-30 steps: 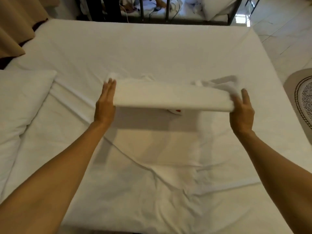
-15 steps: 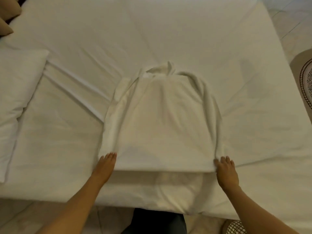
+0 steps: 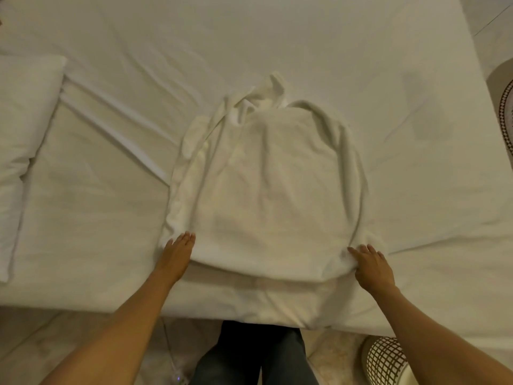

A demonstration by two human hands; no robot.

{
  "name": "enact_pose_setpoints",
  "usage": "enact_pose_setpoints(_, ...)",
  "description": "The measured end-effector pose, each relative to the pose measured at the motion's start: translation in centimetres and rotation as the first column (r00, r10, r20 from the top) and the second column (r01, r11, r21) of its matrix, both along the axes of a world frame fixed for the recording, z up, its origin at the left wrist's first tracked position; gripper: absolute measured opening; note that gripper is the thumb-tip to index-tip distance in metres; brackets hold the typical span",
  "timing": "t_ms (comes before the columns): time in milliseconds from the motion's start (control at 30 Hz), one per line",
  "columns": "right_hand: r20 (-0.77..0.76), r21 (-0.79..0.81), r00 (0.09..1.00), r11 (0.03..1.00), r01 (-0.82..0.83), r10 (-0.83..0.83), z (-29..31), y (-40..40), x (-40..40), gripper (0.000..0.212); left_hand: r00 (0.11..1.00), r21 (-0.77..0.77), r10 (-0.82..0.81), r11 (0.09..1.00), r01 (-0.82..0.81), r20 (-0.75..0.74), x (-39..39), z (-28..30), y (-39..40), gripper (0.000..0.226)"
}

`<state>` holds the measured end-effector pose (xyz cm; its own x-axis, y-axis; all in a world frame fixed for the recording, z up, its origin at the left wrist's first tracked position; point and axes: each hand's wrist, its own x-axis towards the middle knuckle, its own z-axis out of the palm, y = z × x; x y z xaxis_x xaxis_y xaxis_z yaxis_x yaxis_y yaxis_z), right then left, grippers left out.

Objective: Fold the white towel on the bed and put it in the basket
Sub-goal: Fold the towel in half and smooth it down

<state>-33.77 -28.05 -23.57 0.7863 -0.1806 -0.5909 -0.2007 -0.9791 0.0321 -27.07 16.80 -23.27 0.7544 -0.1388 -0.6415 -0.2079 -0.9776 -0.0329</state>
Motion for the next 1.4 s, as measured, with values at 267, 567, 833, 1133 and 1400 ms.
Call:
enact_pose_setpoints(267, 0.084, -0.135, 0.996, 0.99, 0.039, -0.028, 3.5, -2.7, 4.7, 0.039, 0.972, -0.092, 0.224, 0.972, -0.218, 0.065, 4.4, 1.2, 2.9, 0.047)
enact_pose_setpoints(567, 0.41, -0.097, 0.912, 0.993, 0.073, -0.027, 6.8, -5.6, 18.5, 0.039, 0.9, -0.184, 0.267, 0.959, -0.215, 0.345, 18.5, 6.0, 2.2, 0.03)
enact_pose_setpoints(833, 0.528, -0.103, 0.849, 0.994, 0.046, 0.016, 8.7, -7.0, 33.3, 0.035, 0.782, -0.31, 0.378, 0.918, -0.247, 0.495, 32.8, 8.5, -0.6, 0.03)
enact_pose_setpoints(1133, 0.635, -0.125, 0.772, 0.986, 0.111, -0.006, 4.4, -5.6, 44.1, 0.051, 0.603, -0.477, 0.575, 0.812, -0.337, 0.553, 45.0, 5.1, -5.5, 0.039)
enact_pose_setpoints(1400, 0.228, 0.133, 0.972, 0.987, -0.09, 0.058, -4.6, 0.7, 41.8, 0.054, 0.977, -0.261, 0.17, 0.956, -0.133, 0.126, 40.0, -6.1, -10.2, 0.059)
